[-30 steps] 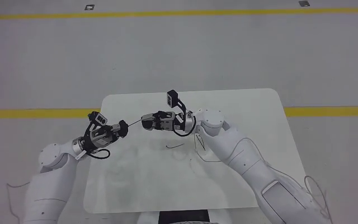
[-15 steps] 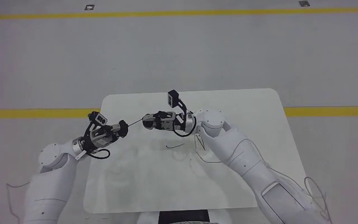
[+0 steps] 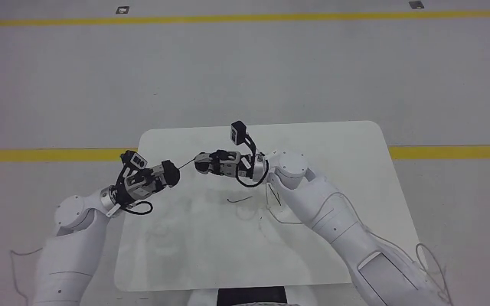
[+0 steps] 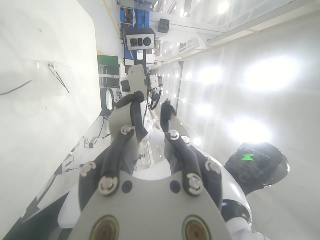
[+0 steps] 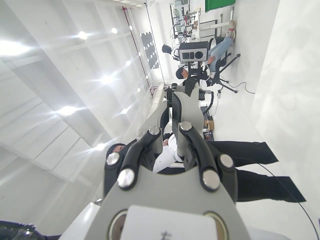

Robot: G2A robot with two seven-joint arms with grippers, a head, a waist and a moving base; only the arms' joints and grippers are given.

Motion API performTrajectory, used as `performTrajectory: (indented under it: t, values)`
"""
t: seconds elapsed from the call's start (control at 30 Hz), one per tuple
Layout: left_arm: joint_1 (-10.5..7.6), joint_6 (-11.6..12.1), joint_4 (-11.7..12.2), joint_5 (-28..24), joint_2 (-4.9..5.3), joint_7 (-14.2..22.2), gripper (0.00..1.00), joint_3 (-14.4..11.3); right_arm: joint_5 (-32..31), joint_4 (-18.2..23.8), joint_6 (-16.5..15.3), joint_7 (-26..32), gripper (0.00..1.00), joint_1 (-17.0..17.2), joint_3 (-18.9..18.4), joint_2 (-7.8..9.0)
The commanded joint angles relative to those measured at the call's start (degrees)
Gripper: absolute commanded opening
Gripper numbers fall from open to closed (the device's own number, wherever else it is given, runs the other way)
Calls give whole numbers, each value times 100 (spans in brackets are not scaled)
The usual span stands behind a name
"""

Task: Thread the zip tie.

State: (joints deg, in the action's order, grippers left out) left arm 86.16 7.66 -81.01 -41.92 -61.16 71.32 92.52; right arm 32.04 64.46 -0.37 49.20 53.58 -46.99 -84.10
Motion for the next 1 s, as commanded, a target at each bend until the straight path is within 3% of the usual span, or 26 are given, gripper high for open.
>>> performTrajectory:
  t: [0.0, 0.27, 0.97]
  values:
    - [-5, 40, -3, -41, 2, -19, 100, -14, 0, 12, -2, -37, 0, 16, 23, -13]
    - [-91, 214, -50, -54, 1, -90, 100, -176, 208, -18, -79, -145, 0, 50, 103, -101]
    - [-91, 214, -50, -54, 1, -90, 100, -176, 209, -27, -86, -149, 0, 45, 104, -105]
